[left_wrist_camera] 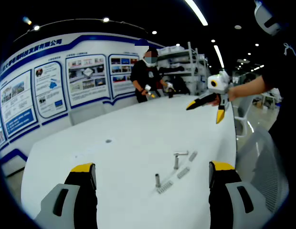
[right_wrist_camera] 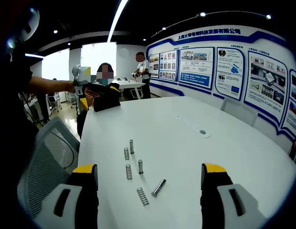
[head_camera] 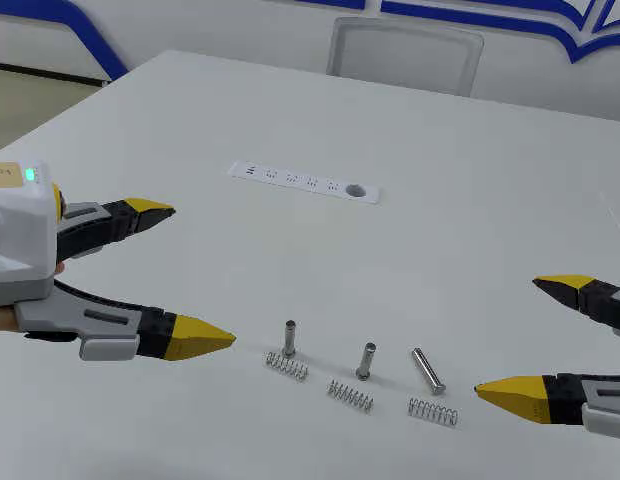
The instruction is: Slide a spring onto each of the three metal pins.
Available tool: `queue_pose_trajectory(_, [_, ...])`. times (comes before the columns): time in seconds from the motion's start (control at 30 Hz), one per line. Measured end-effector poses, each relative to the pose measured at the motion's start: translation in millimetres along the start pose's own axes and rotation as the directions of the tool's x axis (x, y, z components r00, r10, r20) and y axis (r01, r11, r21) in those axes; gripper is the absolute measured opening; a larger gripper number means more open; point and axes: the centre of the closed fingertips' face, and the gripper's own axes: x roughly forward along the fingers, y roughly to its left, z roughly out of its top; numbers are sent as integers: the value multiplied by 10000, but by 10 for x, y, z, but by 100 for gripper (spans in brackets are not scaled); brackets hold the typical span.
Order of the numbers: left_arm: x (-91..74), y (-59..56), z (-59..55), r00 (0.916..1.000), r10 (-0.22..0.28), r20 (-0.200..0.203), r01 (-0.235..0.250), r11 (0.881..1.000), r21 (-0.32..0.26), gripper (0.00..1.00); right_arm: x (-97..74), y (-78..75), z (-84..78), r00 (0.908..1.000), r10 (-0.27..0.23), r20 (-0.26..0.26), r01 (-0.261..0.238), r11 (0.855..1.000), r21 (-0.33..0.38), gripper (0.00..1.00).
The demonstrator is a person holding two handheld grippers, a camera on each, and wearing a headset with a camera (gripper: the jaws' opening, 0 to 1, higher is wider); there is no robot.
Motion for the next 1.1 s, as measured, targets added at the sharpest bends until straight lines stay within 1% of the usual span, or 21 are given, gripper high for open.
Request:
queue_pose_trajectory(0.03, [3,-5,12,10000,-27,51,27,10000,-32,100,-5,5,1,10000,4,2,-4,10000,-13,90])
queue_pose_trajectory(0.1, [13,-21,70,9993,-122,351,130,9997,-226,100,-24,14,7,10000,0,36,0,10000,14,90])
queue_pose_trajectory(0.13, [15,-14,82,9991,-95,402,105,9997,-240,100,-33,26,7,10000,48,32,-48,10000,28,90])
queue_pose_trajectory(0.2, [17,4,90,9993,-34,371,41,9998,-176,100,-57,49,-10,9999,101,-64,-102,9999,-40,90])
queue_pose_trajectory(0.23, [20,10,99,9993,-38,383,46,9998,-210,100,-68,58,-30,9998,121,-158,-123,9999,-91,90])
queue_pose_trajectory(0.33, [24,9,120,9990,-56,453,66,9997,-217,100,-86,70,-70,9997,100,-236,-102,9999,-94,90])
queue_pose_trajectory(0.53, [23,4,107,9994,-109,337,112,9999,-113,100,-78,83,-112,9995,59,-323,-59,10000,-6,90])
queue_pose_trajectory(0.67, [39,30,159,9988,-6,487,14,9999,-159,100,-49,93,-95,9996,94,-273,-93,9999,37,90])
queue_pose_trajectory(0.77, [49,20,198,9982,-39,600,46,9999,-106,100,-28,94,-81,9996,84,-271,-83,10000,22,90])
queue_pose_trajectory(0.9, [49,13,186,9987,-44,513,44,10000,5,100,-25,129,-63,9995,203,-257,-204,9998,-20,90])
queue_pose_trajectory(1.0, [41,4,172,9988,-34,487,34,10000,3,100,-35,120,-96,9988,195,-460,-202,9997,-146,90])
queue_pose_trajectory(1.1, [29,2,168,9987,4,500,-3,10000,-7,100,-51,112,-95,9989,176,-427,-179,9998,-64,90])
